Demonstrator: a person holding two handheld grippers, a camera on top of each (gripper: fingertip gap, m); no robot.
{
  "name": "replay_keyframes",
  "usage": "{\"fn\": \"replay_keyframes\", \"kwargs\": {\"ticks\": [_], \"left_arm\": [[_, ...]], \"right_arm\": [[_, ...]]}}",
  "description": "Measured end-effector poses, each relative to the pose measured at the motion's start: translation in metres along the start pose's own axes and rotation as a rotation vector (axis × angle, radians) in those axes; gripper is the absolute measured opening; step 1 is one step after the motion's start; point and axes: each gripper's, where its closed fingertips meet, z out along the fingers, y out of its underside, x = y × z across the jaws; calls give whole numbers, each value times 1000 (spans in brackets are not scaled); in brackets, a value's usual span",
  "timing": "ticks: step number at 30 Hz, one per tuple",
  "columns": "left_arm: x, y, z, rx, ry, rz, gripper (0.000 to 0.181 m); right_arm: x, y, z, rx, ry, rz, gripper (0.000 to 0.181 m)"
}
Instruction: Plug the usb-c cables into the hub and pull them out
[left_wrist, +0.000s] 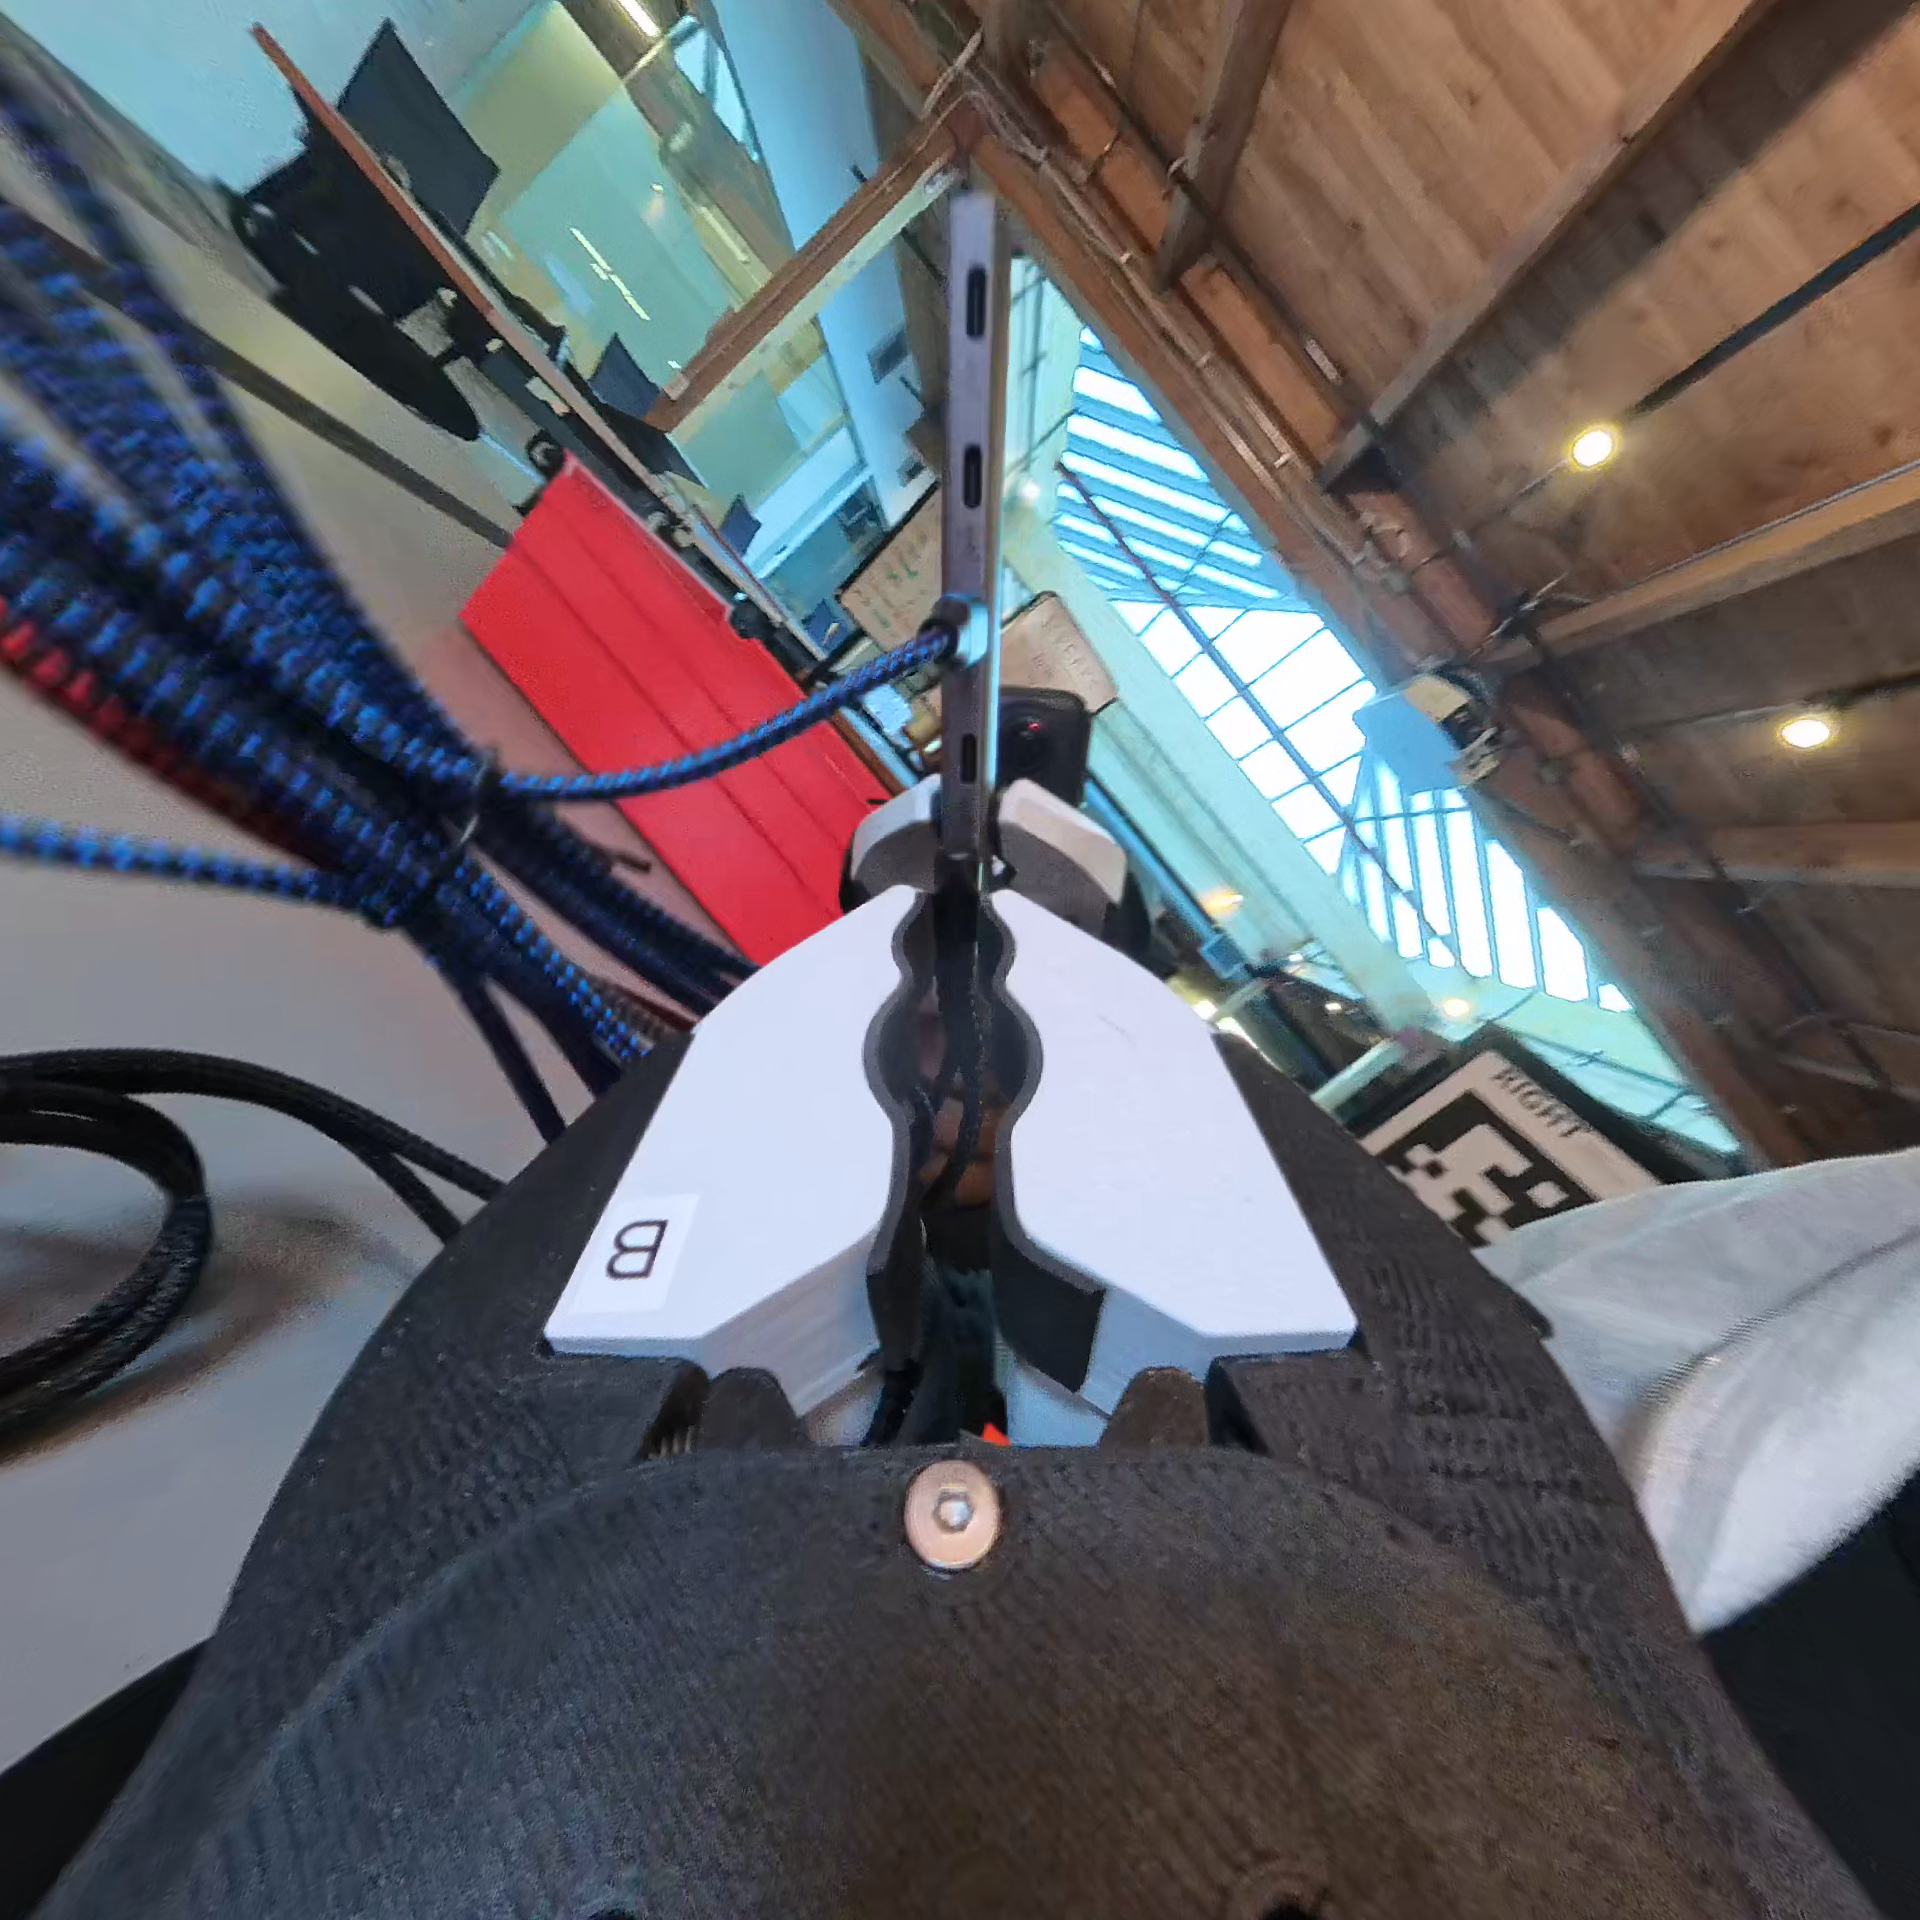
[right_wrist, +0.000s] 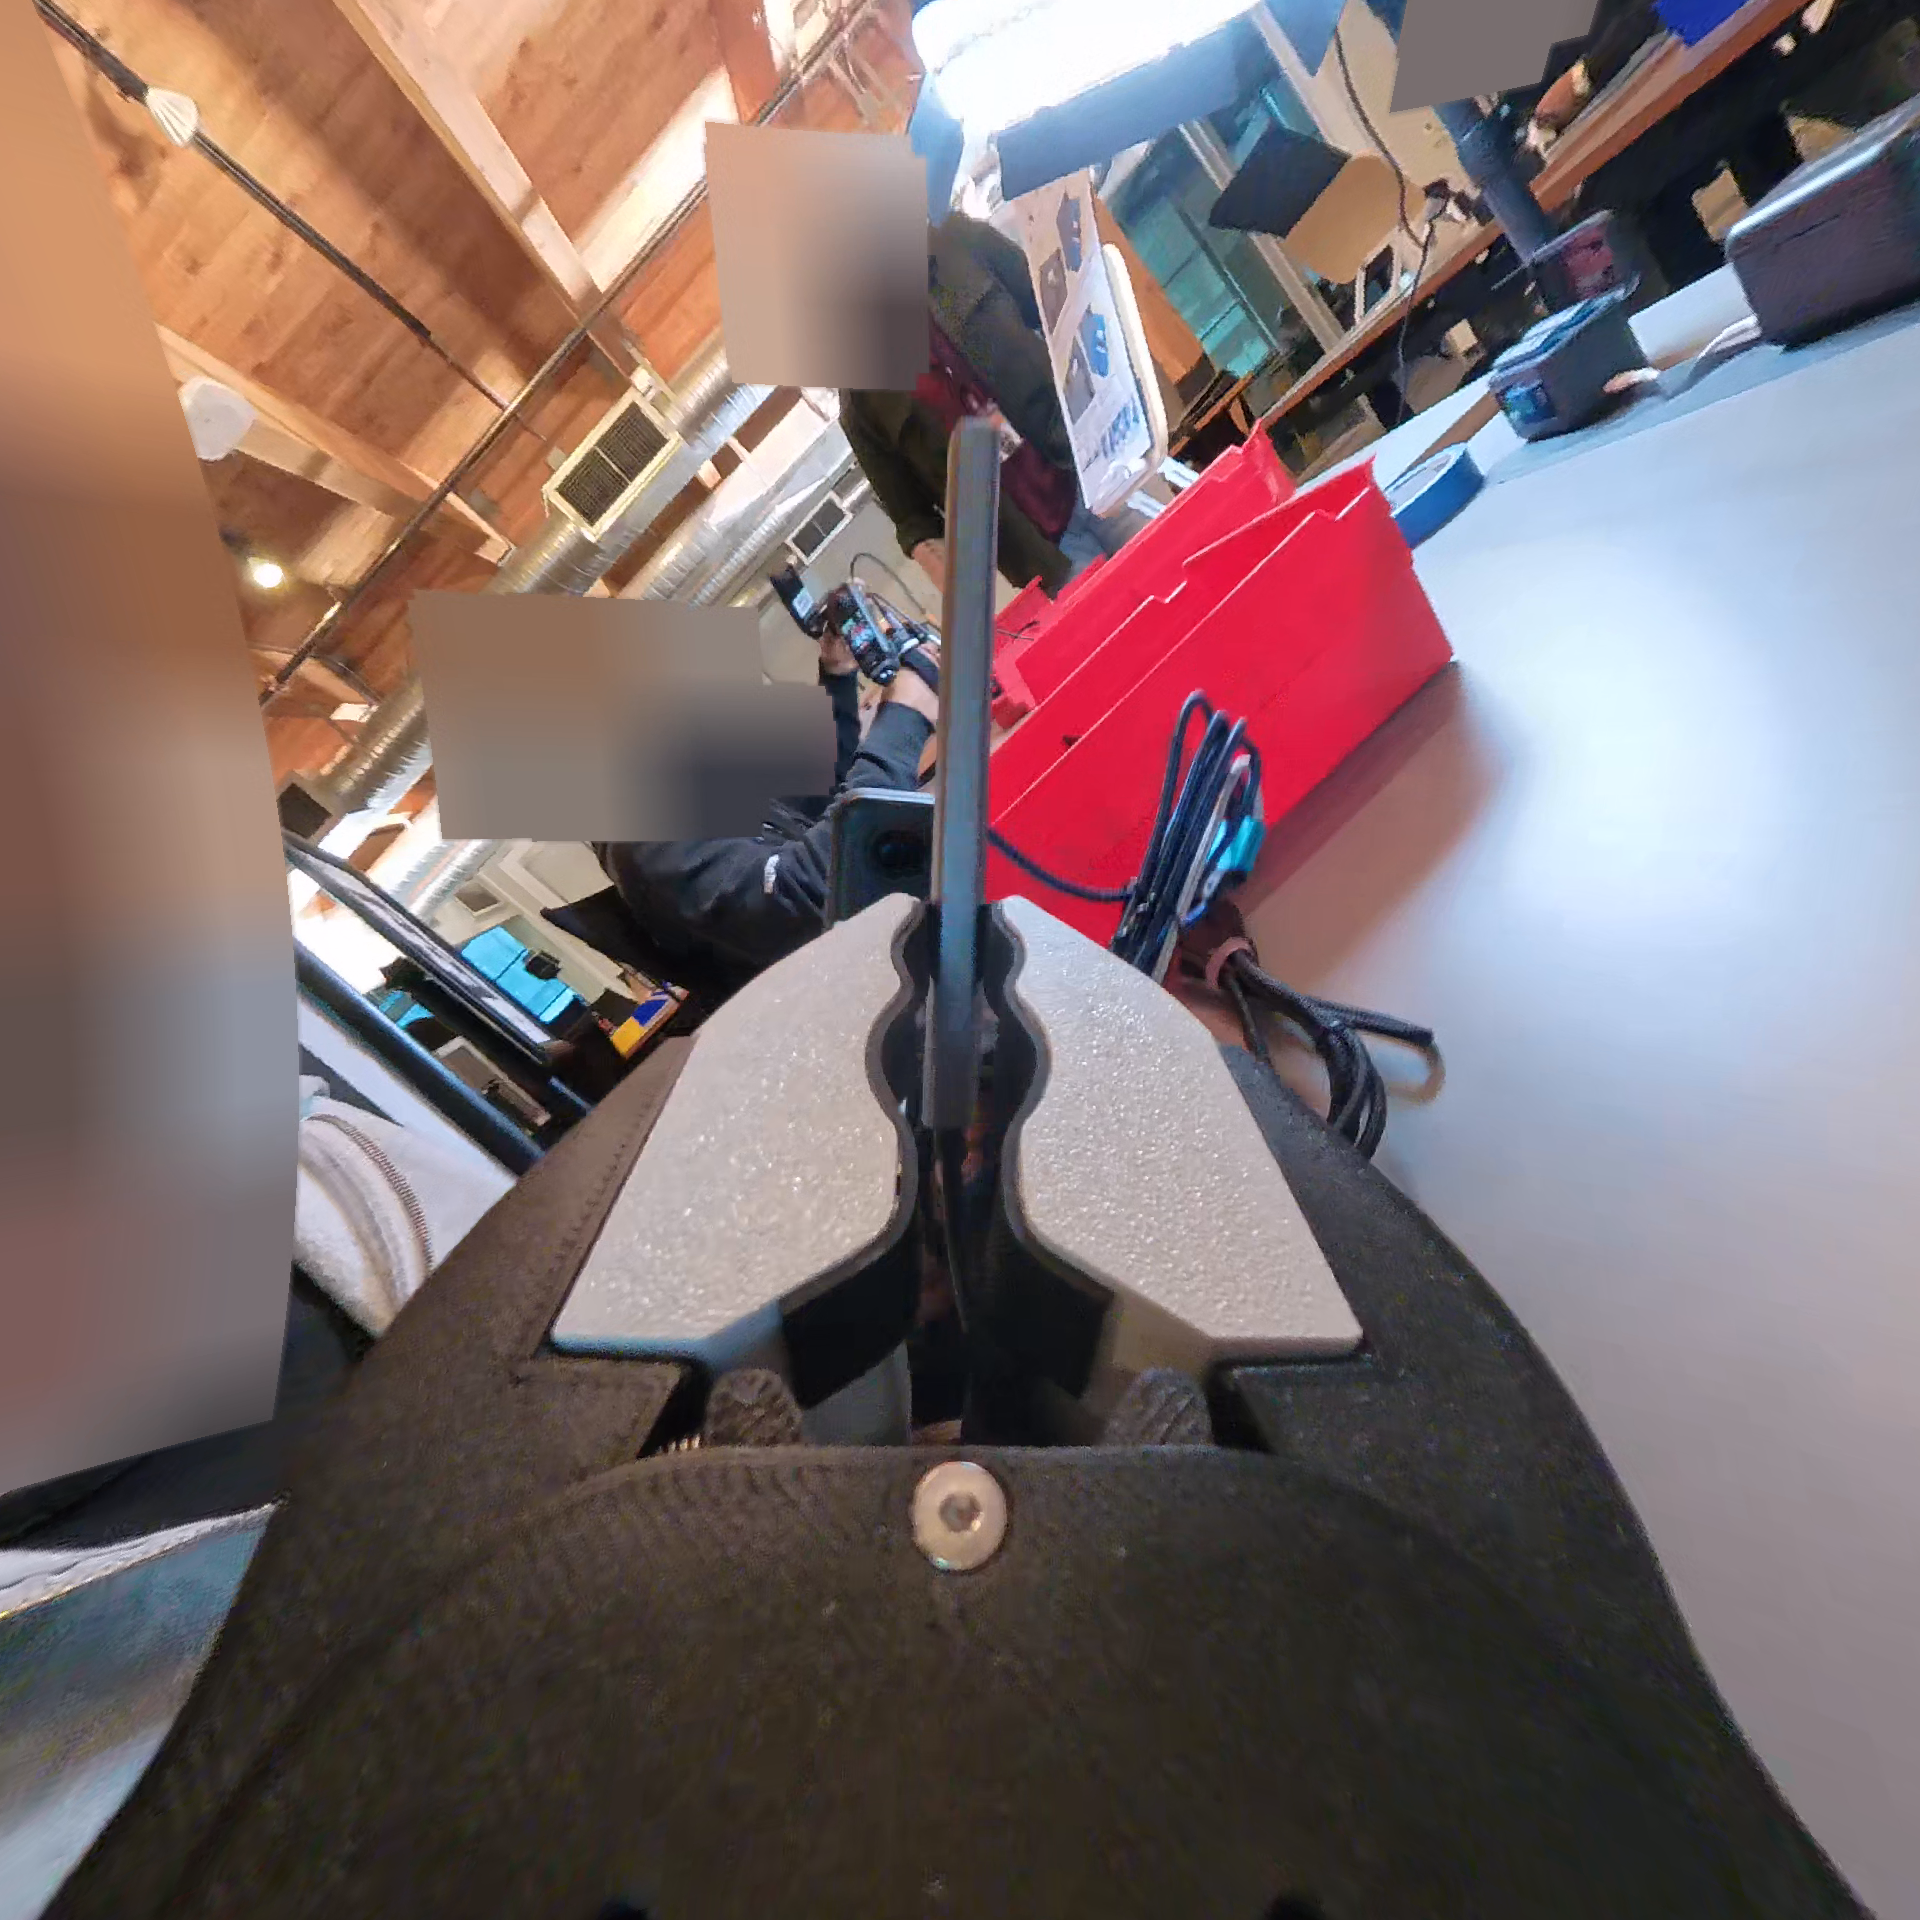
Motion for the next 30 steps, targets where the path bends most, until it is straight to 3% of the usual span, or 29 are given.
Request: {"fn": "replay_keyframes", "kwargs": {"ticks": [7, 18, 24, 28, 30], "left_arm": [[0, -9, 2, 138, -16, 10, 8], [5, -9, -1, 67, -5, 96, 9], [25, -17, 1, 68, 62, 153, 10], [47, -22, -2, 62, 125, 295, 44], [55, -23, -9, 73, 137, 453, 49]], "right_arm": [[0, -7, 5, 100, -14, 30, 10], [-8, -1, 16, -19, -6, -75, 10], [-28, -13, 17, 9, -47, -149, 9], [-43, -41, 15, 94, -61, -197, 9], [-51, -58, 13, 131, -74, -220, 9]]}}
